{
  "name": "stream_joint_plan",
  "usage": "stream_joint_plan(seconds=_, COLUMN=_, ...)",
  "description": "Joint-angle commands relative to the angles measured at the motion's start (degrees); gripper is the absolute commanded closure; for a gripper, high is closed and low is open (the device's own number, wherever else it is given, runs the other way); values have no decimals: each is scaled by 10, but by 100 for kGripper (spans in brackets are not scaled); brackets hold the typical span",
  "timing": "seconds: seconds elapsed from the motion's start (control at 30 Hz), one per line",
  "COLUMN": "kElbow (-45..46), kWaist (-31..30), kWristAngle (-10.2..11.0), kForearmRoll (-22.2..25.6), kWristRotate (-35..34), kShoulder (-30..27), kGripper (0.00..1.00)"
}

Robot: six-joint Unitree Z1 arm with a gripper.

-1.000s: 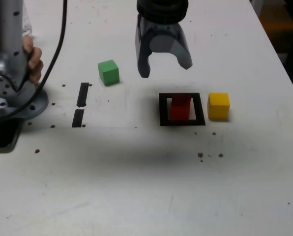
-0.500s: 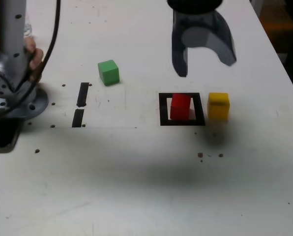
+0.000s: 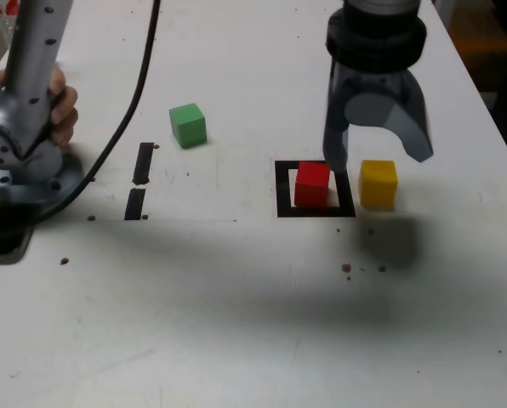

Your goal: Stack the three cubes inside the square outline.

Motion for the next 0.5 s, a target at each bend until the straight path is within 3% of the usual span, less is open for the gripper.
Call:
stream_joint_plan(seconds=0.0, kElbow=-4, kWaist=2, kWristAngle=-1, kForearmRoll=-1, kWristRotate=2, kShoulder=8, kGripper=20)
stream_joint_plan(seconds=0.47, kElbow=-13, kWaist=33, kWristAngle=-9, kForearmRoll=-6, kWristRotate=27, kShoulder=50, kGripper=20)
